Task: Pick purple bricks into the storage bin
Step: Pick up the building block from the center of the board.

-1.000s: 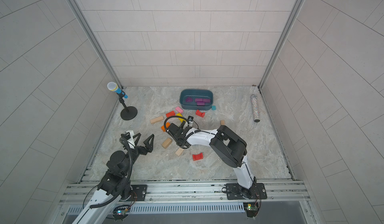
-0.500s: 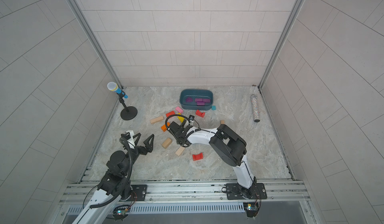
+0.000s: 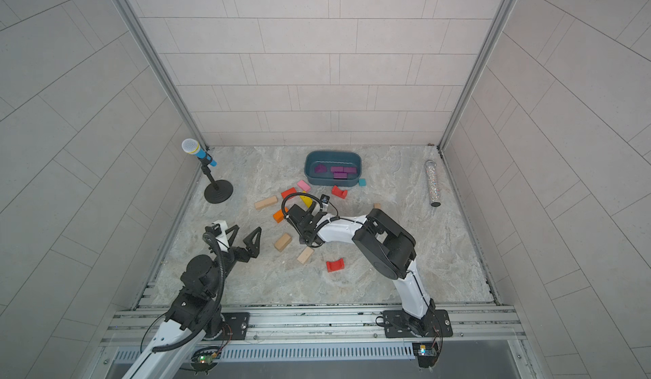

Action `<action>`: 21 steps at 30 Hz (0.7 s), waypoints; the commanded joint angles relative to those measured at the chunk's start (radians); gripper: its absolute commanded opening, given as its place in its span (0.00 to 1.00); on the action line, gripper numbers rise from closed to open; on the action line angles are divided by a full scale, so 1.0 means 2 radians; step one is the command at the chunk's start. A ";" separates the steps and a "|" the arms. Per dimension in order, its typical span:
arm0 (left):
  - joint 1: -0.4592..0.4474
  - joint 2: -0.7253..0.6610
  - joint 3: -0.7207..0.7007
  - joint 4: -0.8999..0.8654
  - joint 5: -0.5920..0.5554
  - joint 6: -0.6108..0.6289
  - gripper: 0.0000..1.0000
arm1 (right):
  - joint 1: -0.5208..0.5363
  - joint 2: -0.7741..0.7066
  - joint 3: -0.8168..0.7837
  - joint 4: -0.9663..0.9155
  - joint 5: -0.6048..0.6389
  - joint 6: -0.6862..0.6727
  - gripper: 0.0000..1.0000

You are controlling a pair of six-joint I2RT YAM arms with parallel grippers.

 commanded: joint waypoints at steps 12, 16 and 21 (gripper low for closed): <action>-0.001 0.001 -0.011 0.005 0.001 -0.003 1.00 | -0.010 0.011 -0.025 0.029 -0.015 -0.001 0.20; -0.001 0.003 -0.011 0.005 0.000 -0.003 1.00 | -0.011 0.001 -0.033 0.036 -0.013 -0.013 0.14; -0.001 0.003 -0.011 0.006 0.000 -0.003 1.00 | -0.011 -0.032 -0.051 0.040 -0.007 -0.042 0.13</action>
